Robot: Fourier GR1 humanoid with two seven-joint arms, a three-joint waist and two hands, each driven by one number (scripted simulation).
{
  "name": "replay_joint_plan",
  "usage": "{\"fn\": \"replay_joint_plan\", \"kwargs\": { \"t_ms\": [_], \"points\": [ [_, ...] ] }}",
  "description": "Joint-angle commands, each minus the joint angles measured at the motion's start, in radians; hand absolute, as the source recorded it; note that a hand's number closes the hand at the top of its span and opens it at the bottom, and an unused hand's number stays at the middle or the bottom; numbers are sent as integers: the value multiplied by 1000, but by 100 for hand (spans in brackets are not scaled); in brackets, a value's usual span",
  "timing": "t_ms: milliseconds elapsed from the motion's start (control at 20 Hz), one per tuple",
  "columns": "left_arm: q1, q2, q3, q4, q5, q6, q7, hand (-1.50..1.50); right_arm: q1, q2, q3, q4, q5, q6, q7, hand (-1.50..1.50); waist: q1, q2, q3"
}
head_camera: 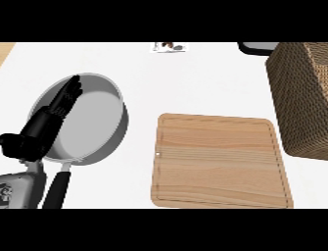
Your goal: Pick the lemon from the cutting board and place it in the basket
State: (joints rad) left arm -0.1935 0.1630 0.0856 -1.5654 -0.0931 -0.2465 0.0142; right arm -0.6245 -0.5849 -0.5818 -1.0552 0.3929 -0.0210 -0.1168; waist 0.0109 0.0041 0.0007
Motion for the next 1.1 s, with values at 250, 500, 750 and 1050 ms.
{"fn": "replay_joint_plan", "kwargs": {
  "t_ms": [250, 500, 750, 1050],
  "points": [
    [23, -25, -10, -46, 1, 14, 26, 0, -138, -83, 12, 317, -31, -72, -172, -150, 4, 0, 0],
    [36, -9, 3, -11, 7, -9, -20, 0, -170, -139, 7, 336, -94, 14, -199, -150, -1, -1, -1],
    [-10, -9, 0, -52, 16, -6, 70, 0, -219, -129, -47, 348, -185, 15, -141, -150, -3, -3, 0],
    [39, -11, -3, -26, -7, -1, -17, 0, -229, -275, -145, 471, -295, 158, -21, -150, -2, -1, 0]
  ]
}}
